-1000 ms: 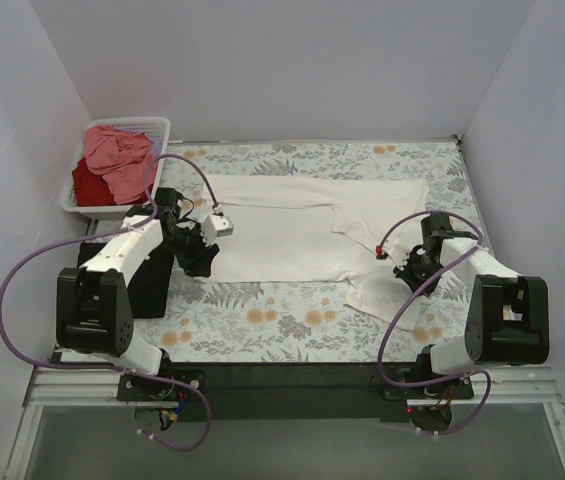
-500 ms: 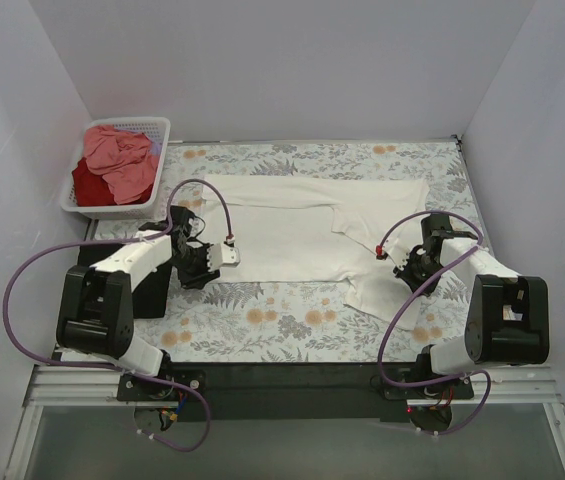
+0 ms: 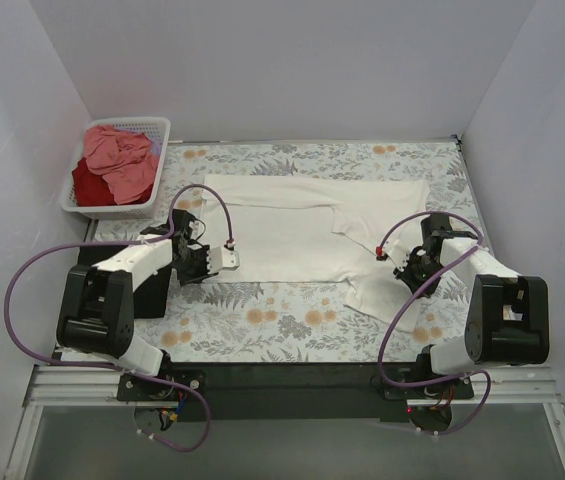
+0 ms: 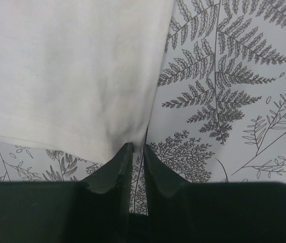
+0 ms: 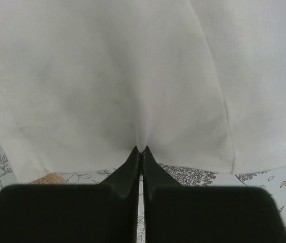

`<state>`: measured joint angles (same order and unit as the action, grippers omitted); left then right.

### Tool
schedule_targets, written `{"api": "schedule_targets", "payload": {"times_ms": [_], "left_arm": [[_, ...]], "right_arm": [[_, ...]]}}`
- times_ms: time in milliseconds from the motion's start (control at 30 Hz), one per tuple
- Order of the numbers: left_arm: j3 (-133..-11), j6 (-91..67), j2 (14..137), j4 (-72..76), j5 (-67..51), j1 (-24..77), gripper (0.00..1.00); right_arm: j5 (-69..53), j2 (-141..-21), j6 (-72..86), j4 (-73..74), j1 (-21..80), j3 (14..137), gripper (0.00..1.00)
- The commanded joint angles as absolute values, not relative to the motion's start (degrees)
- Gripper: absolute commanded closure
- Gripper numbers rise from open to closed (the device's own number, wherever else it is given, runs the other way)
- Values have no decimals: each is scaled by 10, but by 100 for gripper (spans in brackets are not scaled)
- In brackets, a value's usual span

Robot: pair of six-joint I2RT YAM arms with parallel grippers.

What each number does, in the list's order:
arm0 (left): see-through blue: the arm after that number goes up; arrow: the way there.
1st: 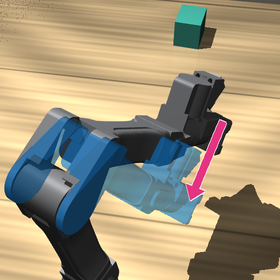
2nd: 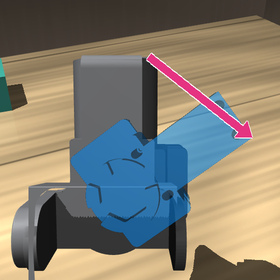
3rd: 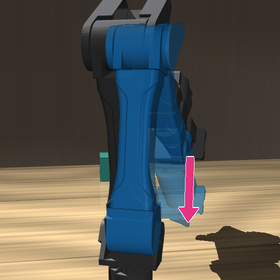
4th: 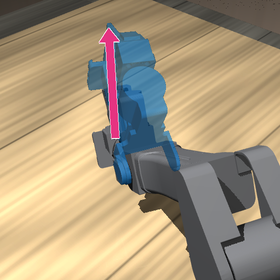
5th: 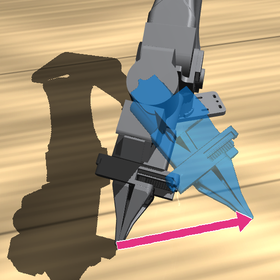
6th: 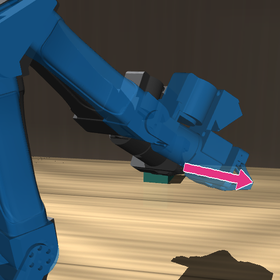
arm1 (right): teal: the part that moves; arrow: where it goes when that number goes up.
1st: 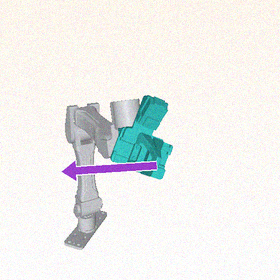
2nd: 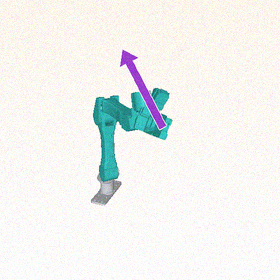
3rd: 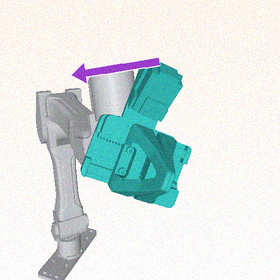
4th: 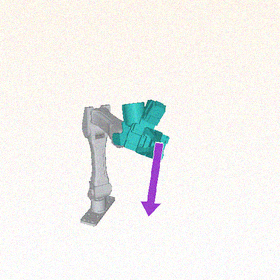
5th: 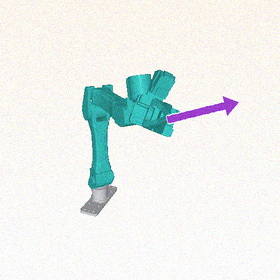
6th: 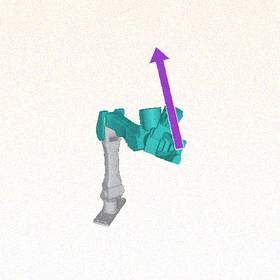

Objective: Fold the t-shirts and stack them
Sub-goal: Fold the tshirt

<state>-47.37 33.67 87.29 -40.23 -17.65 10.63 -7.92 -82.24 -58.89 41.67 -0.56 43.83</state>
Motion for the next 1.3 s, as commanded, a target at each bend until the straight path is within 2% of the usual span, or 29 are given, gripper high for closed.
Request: {"api": "schedule_targets", "payload": {"times_ms": [0,100,400,700,1267], "left_arm": [[-459,348,889,-391,-180,107,92],[-468,343,883,-402,-189,107,100],[-489,330,802,-483,-235,96,100],[-511,334,778,-517,-244,69,100],[-648,275,870,-514,-314,26,100]], "right_arm": [[-88,-812,-600,446,-4,462,99],[-95,-804,-603,455,-4,466,99],[-101,-738,-609,492,-4,459,99],[-110,-693,-614,529,-4,487,99],[-109,-833,-635,549,-8,671,99]]}}
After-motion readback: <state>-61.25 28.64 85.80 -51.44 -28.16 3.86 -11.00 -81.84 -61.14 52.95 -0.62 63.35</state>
